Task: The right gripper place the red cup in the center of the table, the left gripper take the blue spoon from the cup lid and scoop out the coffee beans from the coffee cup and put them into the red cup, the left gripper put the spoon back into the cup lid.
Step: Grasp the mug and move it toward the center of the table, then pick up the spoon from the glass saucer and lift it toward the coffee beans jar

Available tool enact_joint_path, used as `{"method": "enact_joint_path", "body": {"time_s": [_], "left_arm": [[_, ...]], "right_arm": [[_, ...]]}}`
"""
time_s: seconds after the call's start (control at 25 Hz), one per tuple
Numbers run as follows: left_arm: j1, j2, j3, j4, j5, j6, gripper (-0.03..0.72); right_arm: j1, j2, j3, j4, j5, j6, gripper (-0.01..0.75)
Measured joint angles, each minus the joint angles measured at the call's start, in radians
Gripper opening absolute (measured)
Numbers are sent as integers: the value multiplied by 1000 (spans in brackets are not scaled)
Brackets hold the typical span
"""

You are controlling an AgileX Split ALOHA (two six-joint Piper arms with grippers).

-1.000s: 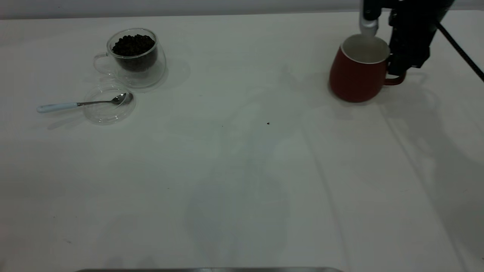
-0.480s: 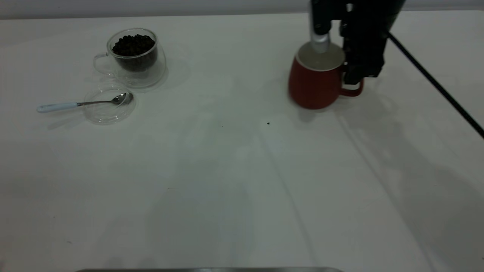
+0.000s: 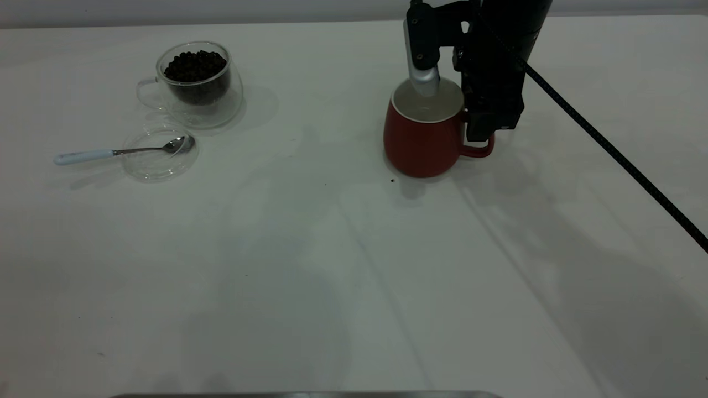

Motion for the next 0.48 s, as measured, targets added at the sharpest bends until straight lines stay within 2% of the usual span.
{"method": "enact_joint_path", "body": {"time_s": [0.24, 0.48], "left_arm": [[0, 0, 0, 0, 0, 0, 448], [0, 0, 0, 0, 0, 0, 448]], "right_arm": [[-1, -78, 0, -22, 71, 26, 507], [-23, -235, 1, -136, 213, 216, 507]]}}
